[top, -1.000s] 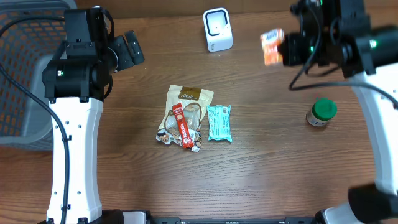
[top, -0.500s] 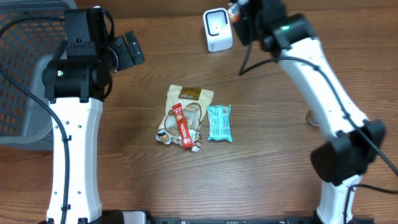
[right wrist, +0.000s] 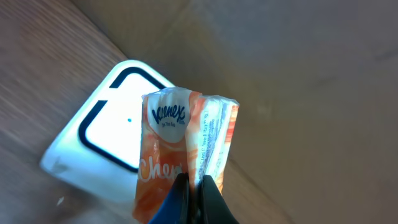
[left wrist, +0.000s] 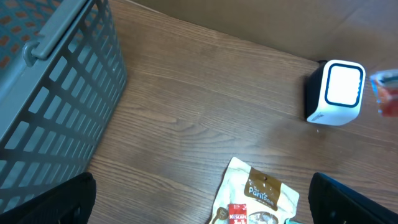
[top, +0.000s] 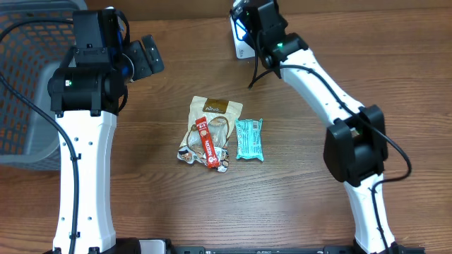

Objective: Scan the item barcode
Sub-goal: 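Carry the Kleenex pack up to the white scanner and hold it there, then carry the Kleenex pack right and set it beside the jar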

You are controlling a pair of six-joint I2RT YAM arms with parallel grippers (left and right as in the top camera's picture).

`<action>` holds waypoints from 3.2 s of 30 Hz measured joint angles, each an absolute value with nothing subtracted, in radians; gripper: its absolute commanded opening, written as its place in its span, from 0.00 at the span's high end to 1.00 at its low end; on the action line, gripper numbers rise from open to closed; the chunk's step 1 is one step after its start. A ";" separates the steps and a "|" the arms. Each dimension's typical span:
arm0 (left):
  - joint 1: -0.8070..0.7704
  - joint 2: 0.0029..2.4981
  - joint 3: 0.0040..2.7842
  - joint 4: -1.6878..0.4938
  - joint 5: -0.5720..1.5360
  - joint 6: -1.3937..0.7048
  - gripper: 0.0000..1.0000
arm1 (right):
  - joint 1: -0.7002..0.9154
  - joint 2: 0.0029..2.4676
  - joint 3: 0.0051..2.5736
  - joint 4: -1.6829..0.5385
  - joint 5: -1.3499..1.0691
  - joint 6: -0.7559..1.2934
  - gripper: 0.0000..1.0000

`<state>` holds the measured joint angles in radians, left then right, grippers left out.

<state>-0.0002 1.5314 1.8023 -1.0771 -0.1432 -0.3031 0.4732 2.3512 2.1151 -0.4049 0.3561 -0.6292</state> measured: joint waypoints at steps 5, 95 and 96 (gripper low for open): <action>0.000 1.531 1.802 -1.077 -0.143 -0.303 0.00 | 0.473 2.378 2.115 -0.305 0.363 -0.685 0.96; 0.000 1.531 1.802 -1.077 -0.143 -0.303 0.00 | 0.150 1.972 1.406 -1.037 0.183 0.330 0.96; 0.000 1.531 1.802 -1.077 -0.143 -0.303 0.00 | 0.150 1.972 1.406 -1.042 0.194 0.332 0.96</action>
